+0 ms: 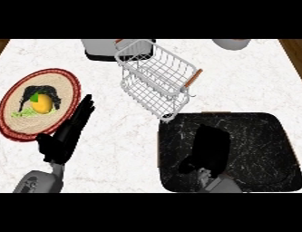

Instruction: Pick the sweet potato from the tray and place it in the tiered basket

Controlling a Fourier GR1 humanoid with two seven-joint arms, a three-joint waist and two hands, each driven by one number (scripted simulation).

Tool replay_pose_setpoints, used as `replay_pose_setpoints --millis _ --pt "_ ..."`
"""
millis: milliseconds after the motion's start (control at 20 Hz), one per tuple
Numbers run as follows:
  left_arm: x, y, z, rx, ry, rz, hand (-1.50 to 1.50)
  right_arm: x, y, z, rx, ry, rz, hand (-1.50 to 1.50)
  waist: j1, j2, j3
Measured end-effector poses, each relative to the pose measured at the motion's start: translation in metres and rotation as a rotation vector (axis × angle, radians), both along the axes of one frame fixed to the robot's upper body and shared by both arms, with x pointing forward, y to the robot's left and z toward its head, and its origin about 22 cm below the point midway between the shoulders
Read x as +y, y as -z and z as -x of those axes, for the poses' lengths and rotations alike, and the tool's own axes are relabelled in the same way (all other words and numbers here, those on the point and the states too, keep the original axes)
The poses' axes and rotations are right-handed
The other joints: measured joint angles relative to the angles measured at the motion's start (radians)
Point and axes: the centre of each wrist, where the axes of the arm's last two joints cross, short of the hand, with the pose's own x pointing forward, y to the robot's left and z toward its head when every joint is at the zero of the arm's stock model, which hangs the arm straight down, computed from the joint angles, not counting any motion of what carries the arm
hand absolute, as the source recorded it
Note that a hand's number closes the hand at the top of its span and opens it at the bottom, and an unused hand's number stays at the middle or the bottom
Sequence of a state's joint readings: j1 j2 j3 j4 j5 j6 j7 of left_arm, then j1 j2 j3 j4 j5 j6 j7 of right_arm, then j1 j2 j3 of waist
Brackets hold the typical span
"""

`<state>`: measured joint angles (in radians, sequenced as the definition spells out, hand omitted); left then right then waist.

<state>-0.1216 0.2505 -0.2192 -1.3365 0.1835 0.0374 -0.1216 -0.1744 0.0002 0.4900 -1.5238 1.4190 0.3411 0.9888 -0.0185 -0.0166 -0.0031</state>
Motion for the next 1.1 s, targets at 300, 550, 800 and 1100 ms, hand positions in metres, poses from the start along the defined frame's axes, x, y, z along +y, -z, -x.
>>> replay_pose_setpoints --millis 300,550,800,1100 --pt "0.015 0.000 0.003 0.006 -0.038 -0.005 0.00 -0.057 -0.026 0.032 -0.017 0.237 -0.231 1.50 -0.035 0.001 0.002" --pt "0.013 0.002 0.006 0.010 -0.024 -0.001 0.00 -0.073 -0.079 0.063 -0.210 0.281 -0.433 1.50 -0.023 0.004 0.002" --pt "0.005 0.001 0.003 0.001 0.004 0.006 0.00 -0.072 -0.133 0.084 -0.459 0.215 -0.562 1.50 0.000 0.010 0.002" --pt "0.000 -0.003 -0.003 -0.007 0.020 0.002 0.00 -0.057 -0.179 0.067 -0.628 0.111 -0.615 1.50 0.024 0.015 0.000"
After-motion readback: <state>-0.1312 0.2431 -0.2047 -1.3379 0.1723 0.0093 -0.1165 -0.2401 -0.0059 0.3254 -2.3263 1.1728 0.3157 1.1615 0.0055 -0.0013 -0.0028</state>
